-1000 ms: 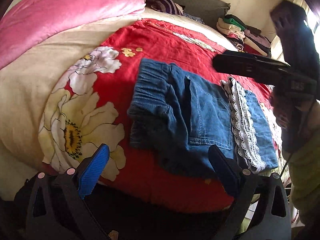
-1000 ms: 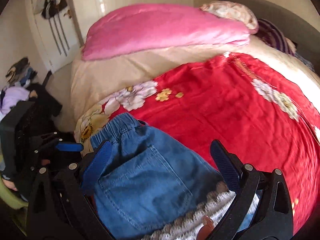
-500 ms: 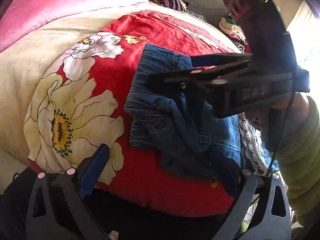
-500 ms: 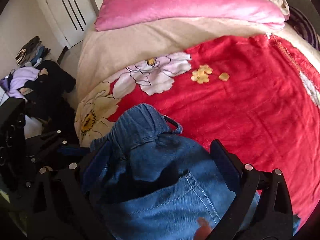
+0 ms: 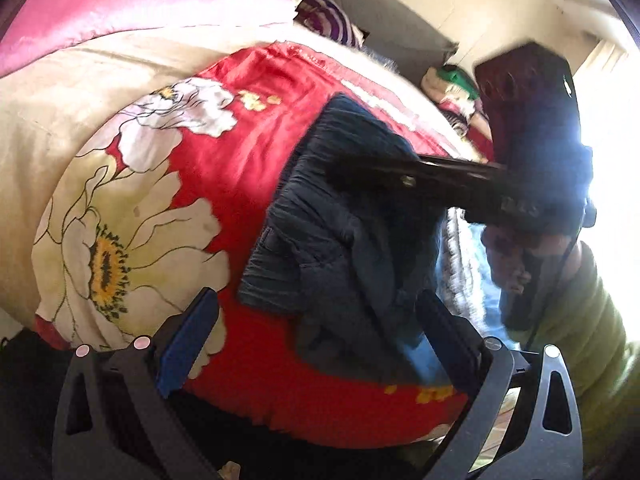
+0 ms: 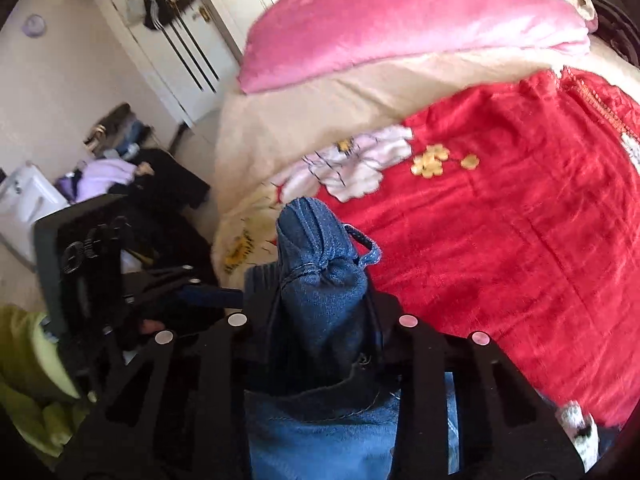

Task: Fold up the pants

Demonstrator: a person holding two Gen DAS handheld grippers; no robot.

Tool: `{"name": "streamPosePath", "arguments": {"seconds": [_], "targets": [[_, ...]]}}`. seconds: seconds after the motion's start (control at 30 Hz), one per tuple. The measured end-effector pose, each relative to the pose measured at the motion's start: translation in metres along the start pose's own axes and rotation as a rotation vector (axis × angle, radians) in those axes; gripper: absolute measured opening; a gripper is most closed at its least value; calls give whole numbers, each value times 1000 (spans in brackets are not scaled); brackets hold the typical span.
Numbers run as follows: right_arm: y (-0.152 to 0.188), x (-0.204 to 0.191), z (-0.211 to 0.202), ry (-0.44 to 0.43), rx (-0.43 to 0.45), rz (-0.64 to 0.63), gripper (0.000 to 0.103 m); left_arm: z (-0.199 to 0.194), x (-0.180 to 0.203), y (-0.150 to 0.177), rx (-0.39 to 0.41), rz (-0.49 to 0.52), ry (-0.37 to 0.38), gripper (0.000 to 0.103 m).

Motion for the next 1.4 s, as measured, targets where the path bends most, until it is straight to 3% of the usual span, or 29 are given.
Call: {"name": "streamPosePath", "arguments": {"seconds": [0.2, 0.4, 0.47, 0.5, 0.63, 0.8, 0.97, 1.13, 1.3, 1.4], "targets": [[5, -1, -45, -37, 95, 0, 27, 10, 6, -1, -16, -59, 88, 98], [17, 9, -85, -39, 165, 18, 27, 31, 37, -9, -32, -96, 313, 97], [23, 15, -97, -34, 184, 29, 27, 35, 51, -11, -29, -105, 377, 93], [27, 18, -101, -30, 191, 33, 27, 36, 60, -12, -30, -93, 388, 85], [38, 33, -121, -22, 231, 68, 29, 42, 89, -14, -40, -41, 398, 85], [59, 53, -150, -28, 307, 164, 42, 54, 119, -17, -58, 26, 440, 85], [103, 87, -180, 68, 356, 286, 53, 88, 160, 7, -198, 174, 454, 85], [145, 117, -186, 152, 336, 433, 57, 121, 167, 33, -313, 211, 422, 85], [167, 111, -170, 198, 270, 448, 61, 127, 170, 37, -317, 244, 381, 85], [179, 114, -152, 336, 152, 432, 61, 131, 168, 39, -320, 247, 363, 85]]}}
Point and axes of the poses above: each gripper's, at about its wrist camera, not at the fingertips, and z roughly the way its jaws point, x to its right, y to its underside, the point moved 4 cm from there along z, roughly the way its jaws point, and after that the axes turned 9 degrees about y, right-handed, at the moved point
